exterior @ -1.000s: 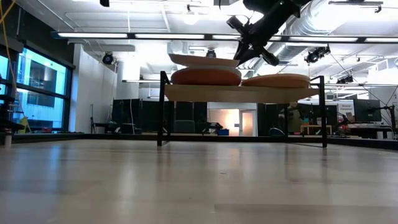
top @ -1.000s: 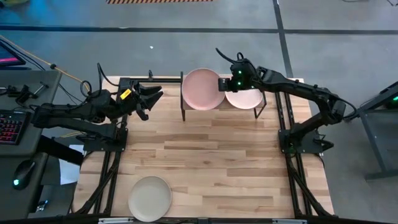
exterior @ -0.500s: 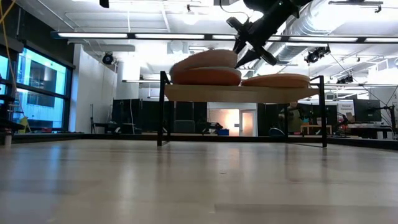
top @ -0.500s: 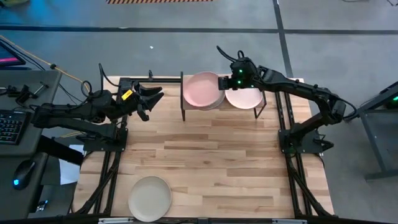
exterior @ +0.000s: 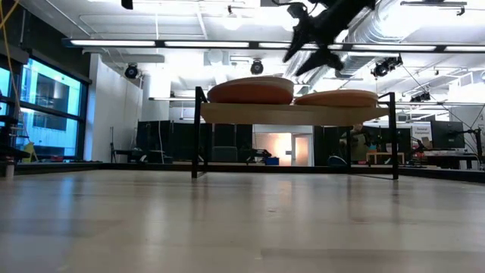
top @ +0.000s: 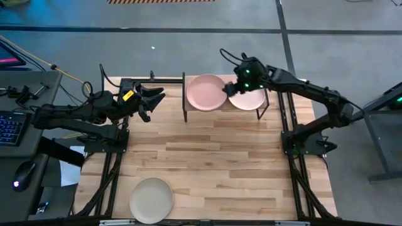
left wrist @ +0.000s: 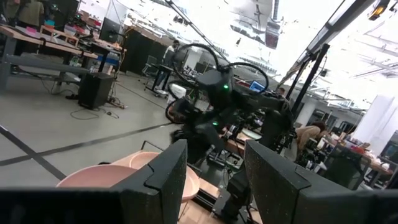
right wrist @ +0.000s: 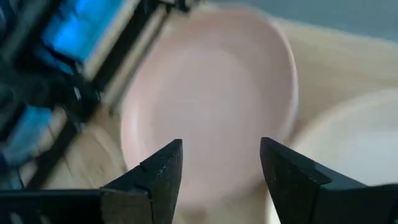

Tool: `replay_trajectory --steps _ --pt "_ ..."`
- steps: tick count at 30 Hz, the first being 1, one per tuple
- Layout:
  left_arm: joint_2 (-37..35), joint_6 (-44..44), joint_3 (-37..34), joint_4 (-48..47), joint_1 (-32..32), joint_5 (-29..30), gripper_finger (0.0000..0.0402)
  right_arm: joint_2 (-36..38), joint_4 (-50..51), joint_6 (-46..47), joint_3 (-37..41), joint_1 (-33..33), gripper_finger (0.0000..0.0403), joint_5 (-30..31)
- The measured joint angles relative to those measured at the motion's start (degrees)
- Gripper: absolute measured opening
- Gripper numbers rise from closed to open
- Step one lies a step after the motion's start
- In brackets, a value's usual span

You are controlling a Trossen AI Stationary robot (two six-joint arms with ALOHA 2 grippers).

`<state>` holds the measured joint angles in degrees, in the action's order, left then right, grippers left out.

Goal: Place and stack plates onto a shelf
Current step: Put the left white and light orange plate on center table

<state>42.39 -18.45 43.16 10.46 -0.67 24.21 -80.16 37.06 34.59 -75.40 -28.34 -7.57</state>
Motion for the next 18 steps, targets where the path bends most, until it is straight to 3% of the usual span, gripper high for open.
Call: replay_trajectory --steps 7,12,18 --pt "0.0 -0.93 0.0 -0.04 0.0 0.0 0.0152 13.19 15.64 -2.18 8.06 6.16 0.0197 8.84" --pt "0.0 -0.93 0.0 -0.03 -0.01 0.77 0.0152 24.47 9.67 4.06 18.03 12.61 0.0197 10.1" --pt "0.0 -0.95 0.0 0.03 0.0 2.01 0.0152 23.03 9.03 -2.79 18.7 14.87 0.0197 14.71"
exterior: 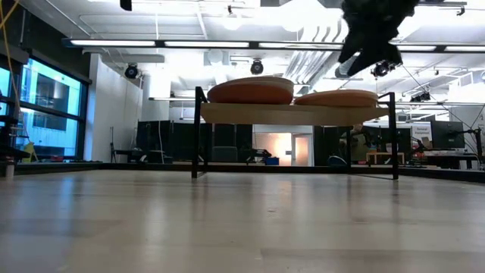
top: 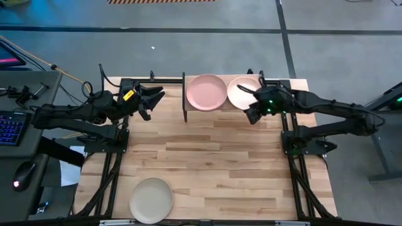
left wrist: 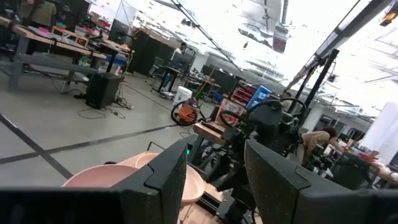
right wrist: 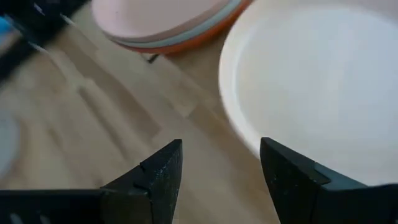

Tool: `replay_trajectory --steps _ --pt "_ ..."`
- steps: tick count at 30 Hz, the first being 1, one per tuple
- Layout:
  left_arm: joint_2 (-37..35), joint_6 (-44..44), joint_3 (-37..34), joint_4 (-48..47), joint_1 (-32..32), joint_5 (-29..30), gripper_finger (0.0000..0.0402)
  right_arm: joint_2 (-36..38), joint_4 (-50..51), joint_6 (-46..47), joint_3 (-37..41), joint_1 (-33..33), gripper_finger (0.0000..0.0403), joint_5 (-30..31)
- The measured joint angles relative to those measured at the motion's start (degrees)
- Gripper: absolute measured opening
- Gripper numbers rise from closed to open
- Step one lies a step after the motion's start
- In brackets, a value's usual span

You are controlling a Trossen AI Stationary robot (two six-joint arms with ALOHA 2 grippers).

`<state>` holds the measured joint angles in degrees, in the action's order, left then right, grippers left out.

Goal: Place and stack plates onto a shelf
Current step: Put the left white and light orange plate on center table

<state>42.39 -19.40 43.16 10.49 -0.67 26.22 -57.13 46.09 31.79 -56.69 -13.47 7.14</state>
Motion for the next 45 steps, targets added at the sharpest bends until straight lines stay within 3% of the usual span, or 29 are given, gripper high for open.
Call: replay_trajectory --steps 7,14,21,23,29,34,38,45 --pt "0.0 -2.42 0.0 0.01 -0.02 -0.33 0.0152 -10.91 4.98 -18.62 -5.03 0.02 0.0197 1.37" --pt "0.0 -3.06 0.0 -0.27 -0.16 -3.08 0.0152 -16.97 6.85 -24.06 -5.59 -0.03 0.0197 7.86" --pt "0.0 -3.02 0.0 -0.33 -0.59 -3.13 0.0152 -18.77 7.53 -24.63 -5.61 -0.03 0.0184 10.87" --pt "0.0 -3.02 0.0 -0.33 -0.57 -3.12 0.0152 -18.92 7.64 -24.54 -5.68 -0.03 0.0155 11.54" --pt "-0.02 -2.99 0.0 -0.32 -0.57 -3.1 0.0152 -17.96 8.17 -24.74 -5.68 0.67 0.0015 12.01" --pt "-0.02 -2.95 0.0 -0.36 -0.57 -3.1 0.0152 -16.27 10.93 -21.52 -5.65 1.21 0.003 9.26" --pt "-0.02 -0.89 0.0 -0.36 -0.57 -3.08 0.0152 -14.54 11.74 -20.47 -5.61 2.69 0.0005 8.41" --pt "-0.02 -0.41 0.0 -0.36 -0.57 -3.06 0.0152 -12.54 8.79 -16.59 -5.61 5.04 0.0002 5.26"
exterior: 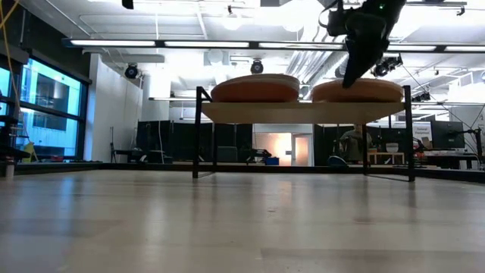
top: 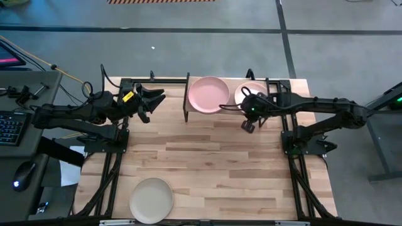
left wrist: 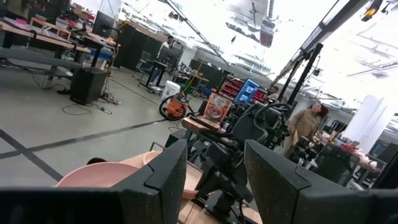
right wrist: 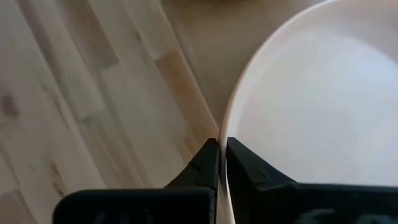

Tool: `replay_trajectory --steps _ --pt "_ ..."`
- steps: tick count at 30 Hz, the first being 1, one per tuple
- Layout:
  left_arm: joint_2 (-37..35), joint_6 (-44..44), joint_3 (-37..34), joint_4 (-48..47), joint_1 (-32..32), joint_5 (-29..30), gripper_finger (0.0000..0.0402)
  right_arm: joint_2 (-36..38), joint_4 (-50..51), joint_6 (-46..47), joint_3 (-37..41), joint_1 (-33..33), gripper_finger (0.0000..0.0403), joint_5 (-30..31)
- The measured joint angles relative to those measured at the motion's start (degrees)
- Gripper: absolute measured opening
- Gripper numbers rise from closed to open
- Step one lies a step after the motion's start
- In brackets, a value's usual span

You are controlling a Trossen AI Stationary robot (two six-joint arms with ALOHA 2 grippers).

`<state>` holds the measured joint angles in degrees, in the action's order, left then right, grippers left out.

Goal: Place and stack plates onto a shelf
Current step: Put the left white and light orange plate on center table

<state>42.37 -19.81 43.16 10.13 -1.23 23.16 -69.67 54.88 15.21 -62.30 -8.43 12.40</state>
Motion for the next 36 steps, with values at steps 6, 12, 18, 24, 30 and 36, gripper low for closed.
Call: replay_trajectory --steps 6,12,18,24,30,36 --pt "0.0 0.03 0.0 -0.02 0.0 0.55 0.0152 -0.51 -3.82 -1.91 0.0 0.79 0.0 -2.34" --pt "0.0 0.0 0.0 0.0 0.0 0.66 0.0152 -2.12 -4.09 -2.42 0.02 1.77 0.0 -6.49" --pt "0.0 0.04 0.0 0.0 0.0 0.66 0.0152 -1.91 -3.88 -0.36 0.02 6.63 0.0 -7.49" --pt "0.0 0.06 0.0 -0.02 0.0 2.59 0.0152 -1.9 -4.31 3.05 0.02 10.74 0.0 -8.56" --pt "0.0 0.01 0.0 -0.02 0.02 3.14 0.0152 -1.9 -6.41 7.35 0.13 14.55 0.0 -8.48" --pt "0.0 -0.01 0.0 -0.02 0.02 3.15 0.0152 -2.59 -11.3 12.31 3.68 17.27 0.0 -7.65"
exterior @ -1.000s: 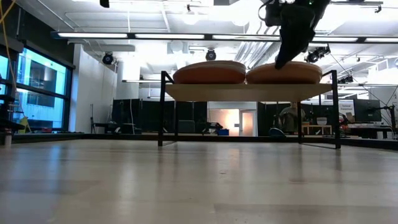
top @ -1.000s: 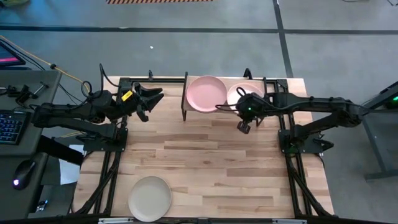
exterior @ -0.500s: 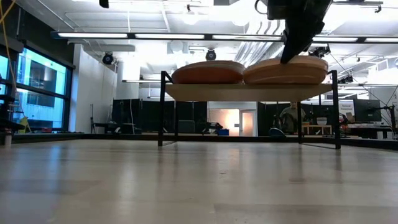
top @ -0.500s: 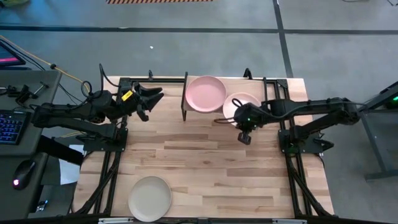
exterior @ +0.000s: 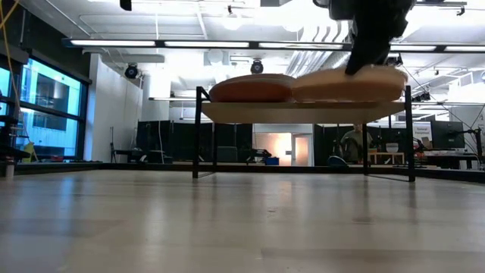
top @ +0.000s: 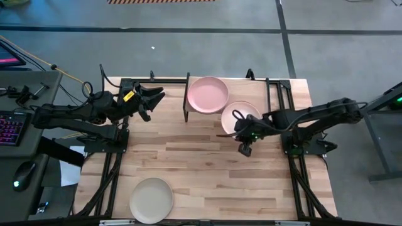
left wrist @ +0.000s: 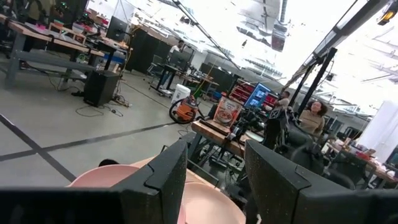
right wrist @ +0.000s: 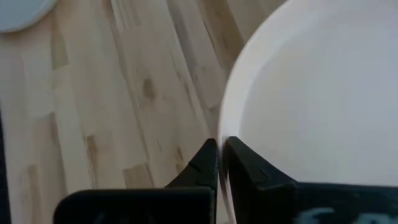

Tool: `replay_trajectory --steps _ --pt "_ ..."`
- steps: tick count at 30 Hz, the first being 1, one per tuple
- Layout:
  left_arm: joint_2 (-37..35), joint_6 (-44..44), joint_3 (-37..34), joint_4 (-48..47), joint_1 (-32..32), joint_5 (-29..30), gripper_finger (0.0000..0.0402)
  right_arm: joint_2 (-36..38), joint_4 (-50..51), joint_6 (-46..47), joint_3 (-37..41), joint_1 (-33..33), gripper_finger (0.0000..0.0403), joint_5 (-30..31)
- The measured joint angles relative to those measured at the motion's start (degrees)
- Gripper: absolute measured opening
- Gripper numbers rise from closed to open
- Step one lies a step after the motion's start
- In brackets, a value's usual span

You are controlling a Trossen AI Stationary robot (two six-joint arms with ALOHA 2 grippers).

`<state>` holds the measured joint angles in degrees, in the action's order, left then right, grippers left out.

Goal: Place and stack plates onto a shelf
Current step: Put the left white and light orange plate on center table

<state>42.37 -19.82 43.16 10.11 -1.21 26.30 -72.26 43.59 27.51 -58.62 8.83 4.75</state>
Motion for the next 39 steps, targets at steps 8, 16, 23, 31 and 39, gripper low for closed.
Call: replay_trajectory --steps 8,16,23,31,39 --pt "0.0 -0.04 0.0 0.0 0.0 0.01 0.0152 -5.68 -8.49 5.11 3.62 3.6 0.0001 0.26" --pt "0.0 -0.06 0.0 0.0 0.0 0.02 0.0152 -13.47 -12.44 7.69 3.64 6.19 0.0 -1.14" --pt "0.0 -0.02 0.0 0.0 0.0 0.02 0.0152 -18.86 -14.57 9.59 3.69 7.39 0.0001 -1.64" --pt "0.0 -0.04 0.0 0.0 0.0 0.02 0.0152 -16.54 -14.0 9.0 3.66 5.71 0.0001 1.59" --pt "0.0 -0.08 0.0 0.0 0.0 0.02 0.0152 -16.34 -12.95 8.1 3.66 1.06 0.0 5.29"
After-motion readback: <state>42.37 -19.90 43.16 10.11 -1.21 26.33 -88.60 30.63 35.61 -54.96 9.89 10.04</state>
